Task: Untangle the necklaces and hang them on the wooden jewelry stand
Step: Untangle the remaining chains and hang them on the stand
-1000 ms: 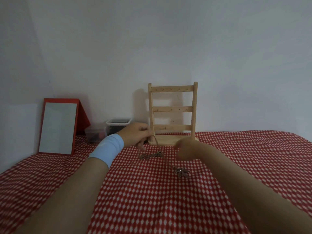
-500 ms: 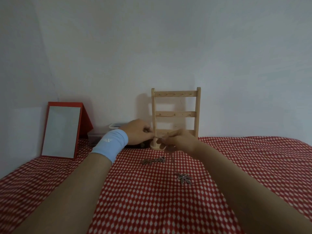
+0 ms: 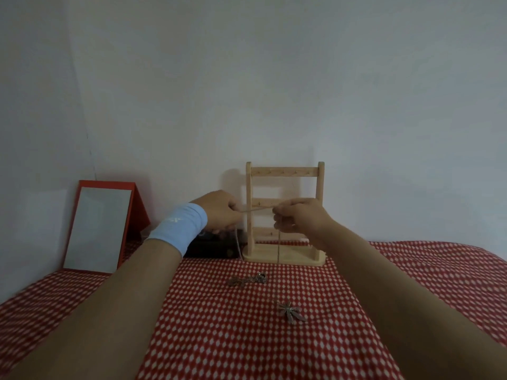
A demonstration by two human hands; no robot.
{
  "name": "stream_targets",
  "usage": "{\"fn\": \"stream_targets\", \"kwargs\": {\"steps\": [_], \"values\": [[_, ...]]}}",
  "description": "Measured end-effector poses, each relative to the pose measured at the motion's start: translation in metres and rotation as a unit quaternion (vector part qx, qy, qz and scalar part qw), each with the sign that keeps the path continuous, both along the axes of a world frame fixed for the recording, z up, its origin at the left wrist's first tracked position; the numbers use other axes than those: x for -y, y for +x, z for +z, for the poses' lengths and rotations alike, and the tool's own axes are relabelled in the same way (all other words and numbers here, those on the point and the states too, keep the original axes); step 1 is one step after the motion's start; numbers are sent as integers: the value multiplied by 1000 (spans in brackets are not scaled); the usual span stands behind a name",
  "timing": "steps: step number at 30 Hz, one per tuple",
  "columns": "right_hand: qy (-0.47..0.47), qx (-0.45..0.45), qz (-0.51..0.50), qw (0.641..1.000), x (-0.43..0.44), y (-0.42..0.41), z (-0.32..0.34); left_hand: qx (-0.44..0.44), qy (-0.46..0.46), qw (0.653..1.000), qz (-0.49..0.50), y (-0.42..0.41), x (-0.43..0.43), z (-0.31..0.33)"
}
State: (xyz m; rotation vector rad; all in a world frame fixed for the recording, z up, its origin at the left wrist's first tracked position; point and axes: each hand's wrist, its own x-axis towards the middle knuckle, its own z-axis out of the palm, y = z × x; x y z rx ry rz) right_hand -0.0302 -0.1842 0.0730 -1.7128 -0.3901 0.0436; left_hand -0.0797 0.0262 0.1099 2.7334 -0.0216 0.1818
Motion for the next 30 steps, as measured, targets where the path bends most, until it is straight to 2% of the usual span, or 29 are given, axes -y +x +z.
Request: {"fn": "stream_targets", "kwargs": {"steps": [4,5,6,7,8,9,10,11,13,16,18,20,21,24,26,28,30], "values": [[114,-75,6,991,8,9,9,-22,-57,995,76,8,-15,-8],[119,-82,-7,990,10,11,10,-27,-112,990,83,9,-17,-9],[120,-87,-20,989,11,14,11,-22,-218,973,77,12,-19,-10],[118,-92,-31,988,13,17,11,-4,-369,927,60,14,-20,-10],[110,-92,-40,989,14,20,11,16,-516,855,38,15,-18,-9],[97,-91,-45,990,15,22,11,23,-641,767,-1,13,-19,-9],[83,-88,-46,992,15,23,11,25,-731,680,-55,11,-21,-10],[74,-87,-42,993,15,24,10,22,-779,619,-99,9,-20,-11],[68,-89,-16,994,14,27,9,22,-809,565,-160,12,-17,-12],[-4,-63,-10,998,14,32,7,49,-837,512,-186,21,-10,-7],[-93,1,-33,995,11,31,6,65,-833,517,-188,26,-5,-3],[-116,73,-41,990,7,30,8,70,-809,550,-196,32,3,0],[-116,108,-39,987,4,27,11,70,-786,583,-195,35,9,2],[-148,204,-45,967,-9,28,22,55,-649,741,-162,46,29,7],[-160,255,-71,951,-16,35,29,18,-543,825,-158,54,38,9],[-148,273,-110,944,-18,40,33,-19,-462,872,-161,60,44,9],[-124,243,-110,956,-16,42,37,-25,-396,903,-164,63,49,12]]}}
